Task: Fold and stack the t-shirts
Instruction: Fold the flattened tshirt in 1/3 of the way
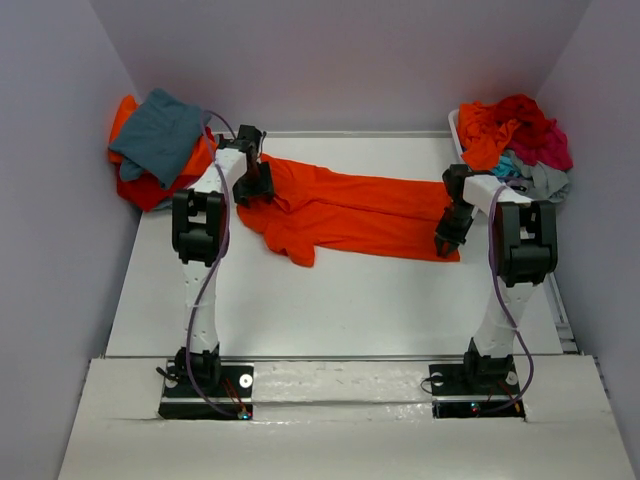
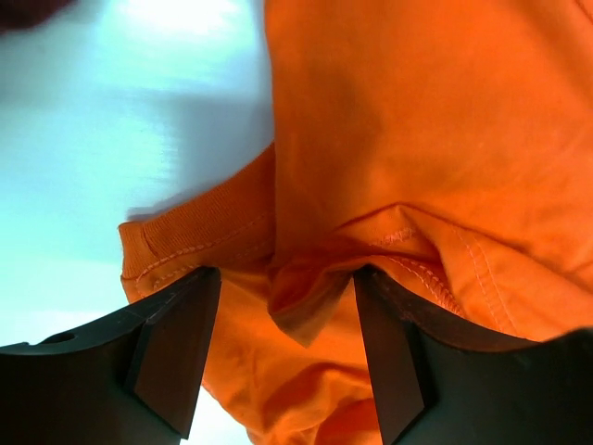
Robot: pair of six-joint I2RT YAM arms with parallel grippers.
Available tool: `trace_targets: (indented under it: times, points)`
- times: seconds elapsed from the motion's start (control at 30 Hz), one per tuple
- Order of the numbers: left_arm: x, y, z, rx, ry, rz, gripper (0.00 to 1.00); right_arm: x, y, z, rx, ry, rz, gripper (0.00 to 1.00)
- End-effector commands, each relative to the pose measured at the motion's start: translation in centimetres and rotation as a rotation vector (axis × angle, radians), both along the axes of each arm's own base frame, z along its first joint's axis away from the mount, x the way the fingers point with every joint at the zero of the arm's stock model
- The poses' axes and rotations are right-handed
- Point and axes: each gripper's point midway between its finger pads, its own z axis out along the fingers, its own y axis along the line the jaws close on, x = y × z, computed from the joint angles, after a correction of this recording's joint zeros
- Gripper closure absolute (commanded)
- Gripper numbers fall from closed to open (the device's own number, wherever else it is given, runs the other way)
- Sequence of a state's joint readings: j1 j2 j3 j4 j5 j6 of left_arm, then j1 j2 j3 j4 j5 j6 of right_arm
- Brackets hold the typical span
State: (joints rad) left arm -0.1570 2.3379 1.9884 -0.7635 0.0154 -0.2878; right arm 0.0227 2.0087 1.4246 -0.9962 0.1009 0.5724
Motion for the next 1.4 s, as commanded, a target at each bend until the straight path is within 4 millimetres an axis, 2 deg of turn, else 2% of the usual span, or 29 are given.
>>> trace_targets:
  times: [0.0, 0.17, 0.2, 0.33, 0.47, 0.57, 0.6, 0.67, 0.7, 0.73, 0.77, 0.8, 0.87, 0.9, 0.97, 1.0, 1.03, 1.07, 1.1, 1.17, 1.23, 1.37]
  points:
    - [0.7, 1.2, -1.8, 0.079, 0.037, 0.010, 0.28, 0.2, -1.4, -2.2, -0.039, -0.003, 0.005, 0.75]
    - [2.2, 0.6, -2.5, 0.088, 0.022, -0.003, 0.28, 0.8, -1.0, -3.1, -0.017, -0.003, 0.013, 0.75]
    - [2.1, 0.6, -3.3, 0.090, 0.035, -0.004, 0.28, 1.1, -0.8, -3.5, -0.005, -0.005, 0.013, 0.75]
    - [2.5, 0.6, -4.7, 0.095, 0.046, -0.011, 0.27, 2.6, -0.3, -3.4, 0.027, -0.041, 0.024, 0.76]
    - [3.9, -0.1, -3.9, 0.068, 0.005, -0.021, 0.25, 4.6, 0.2, -2.7, 0.056, -0.088, 0.036, 0.76]
    - [3.7, 0.0, -2.5, 0.067, -0.013, -0.015, 0.24, 5.4, 0.8, -1.4, 0.088, -0.121, 0.048, 0.75]
    - [4.0, 0.1, -0.7, 0.068, -0.052, -0.011, 0.23, 5.6, 0.8, -1.0, 0.091, -0.139, 0.052, 0.75]
    - [2.8, -0.2, -0.3, 0.066, -0.045, -0.017, 0.23, 6.0, 0.8, -0.1, 0.090, -0.164, 0.060, 0.75]
    - [2.9, -0.4, 1.8, 0.049, -0.087, -0.017, 0.22, 6.2, 0.8, 0.7, 0.088, -0.183, 0.062, 0.75]
    - [2.6, -0.4, 2.6, 0.043, -0.102, -0.016, 0.21, 6.2, 0.8, 1.0, 0.089, -0.191, 0.064, 0.75]
    - [1.6, -0.9, 2.4, 0.044, -0.087, -0.030, 0.21, 6.2, 0.8, 1.3, 0.089, -0.199, 0.067, 0.75]
    - [1.7, -0.9, 4.8, 0.038, -0.141, -0.026, 0.18, 6.3, 1.2, 1.9, 0.112, -0.219, 0.072, 0.75]
    - [1.2, -1.4, 6.1, 0.026, -0.170, -0.034, 0.15, 6.1, 1.3, 2.0, 0.116, -0.225, 0.078, 0.75]
    - [1.0, -1.6, 8.0, 0.007, -0.204, -0.035, 0.14, 6.2, 1.3, 2.2, 0.116, -0.234, 0.081, 0.75]
    - [0.0, -1.7, 9.0, -0.011, -0.203, -0.037, 0.14, 5.8, 1.3, 2.0, 0.114, -0.226, 0.081, 0.75]
    - [-0.4, -1.7, 10.8, -0.023, -0.235, -0.036, 0.14, 5.6, 1.3, 2.0, 0.117, -0.219, 0.082, 0.75]
    - [-1.2, -2.0, 10.7, -0.023, -0.232, -0.043, 0.13, 5.3, 1.3, 1.9, 0.121, -0.213, 0.082, 0.75]
    - [-1.2, -2.0, 11.4, -0.028, -0.257, -0.041, 0.12, 5.1, 1.4, 1.9, 0.122, -0.213, 0.084, 0.75]
    - [-1.4, -2.0, 12.7, -0.034, -0.291, -0.041, 0.09, 4.9, 1.4, 1.9, 0.124, -0.211, 0.084, 0.75]
    - [-1.4, -1.9, 12.7, -0.033, -0.302, -0.047, 0.08, 4.6, 1.3, 2.0, 0.118, -0.210, 0.083, 0.74]
    - [-1.5, -1.9, 11.5, -0.022, -0.248, -0.050, 0.08, 4.0, 1.2, 1.7, 0.111, -0.193, 0.078, 0.74]
    - [-2.1, -3.1, 11.2, -0.039, -0.209, -0.072, 0.09, 3.1, 1.1, 1.9, 0.107, -0.171, 0.071, 0.75]
